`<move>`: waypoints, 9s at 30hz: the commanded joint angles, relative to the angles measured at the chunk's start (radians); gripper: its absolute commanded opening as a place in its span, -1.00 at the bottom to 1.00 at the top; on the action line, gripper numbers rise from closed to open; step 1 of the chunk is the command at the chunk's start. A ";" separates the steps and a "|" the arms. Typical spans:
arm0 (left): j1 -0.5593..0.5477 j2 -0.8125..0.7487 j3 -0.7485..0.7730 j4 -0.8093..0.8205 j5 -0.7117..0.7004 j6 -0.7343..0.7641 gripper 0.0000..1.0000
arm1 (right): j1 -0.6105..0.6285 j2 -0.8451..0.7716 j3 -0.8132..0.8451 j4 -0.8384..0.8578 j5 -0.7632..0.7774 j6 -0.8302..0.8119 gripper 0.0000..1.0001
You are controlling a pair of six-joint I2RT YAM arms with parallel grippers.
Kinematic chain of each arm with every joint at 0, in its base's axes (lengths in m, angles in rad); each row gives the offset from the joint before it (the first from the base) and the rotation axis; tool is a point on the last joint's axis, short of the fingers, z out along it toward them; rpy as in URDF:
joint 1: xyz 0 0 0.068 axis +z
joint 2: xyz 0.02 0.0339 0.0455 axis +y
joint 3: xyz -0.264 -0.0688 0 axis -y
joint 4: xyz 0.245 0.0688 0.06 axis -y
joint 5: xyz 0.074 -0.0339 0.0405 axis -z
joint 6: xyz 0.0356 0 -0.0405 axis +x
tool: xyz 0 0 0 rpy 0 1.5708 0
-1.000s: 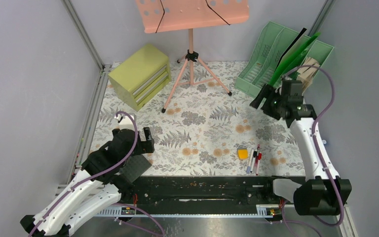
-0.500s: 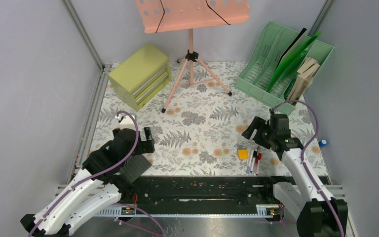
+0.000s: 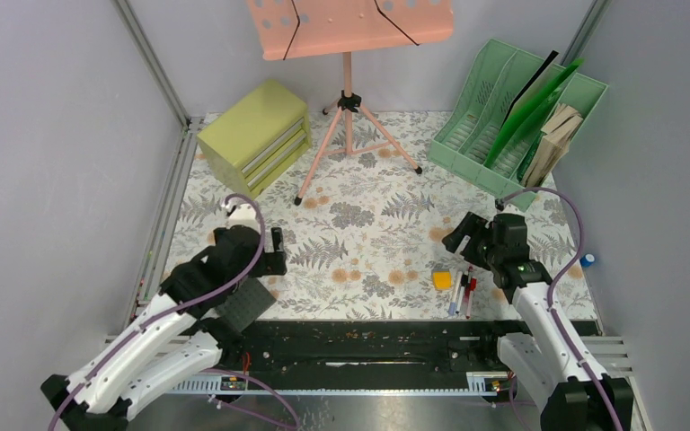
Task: Organize the desk
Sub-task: Move the storage box to the center of the board, then open the drawer in the storage box.
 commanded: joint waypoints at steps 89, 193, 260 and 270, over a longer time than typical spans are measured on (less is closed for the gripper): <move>0.518 0.876 0.350 0.339 -0.458 -0.003 -1.00 | 0.007 0.199 0.076 0.032 -0.089 -0.058 0.61; 0.509 -0.417 -0.103 0.309 0.250 0.296 0.97 | 0.860 1.505 1.135 0.970 -0.141 0.909 0.18; 0.508 -0.779 -0.222 0.357 0.229 0.379 0.98 | 0.863 1.823 1.410 1.373 -0.062 0.916 -0.28; 0.508 -0.784 -0.216 0.345 0.244 0.350 0.98 | 0.855 1.832 1.420 1.355 -0.040 0.916 -0.22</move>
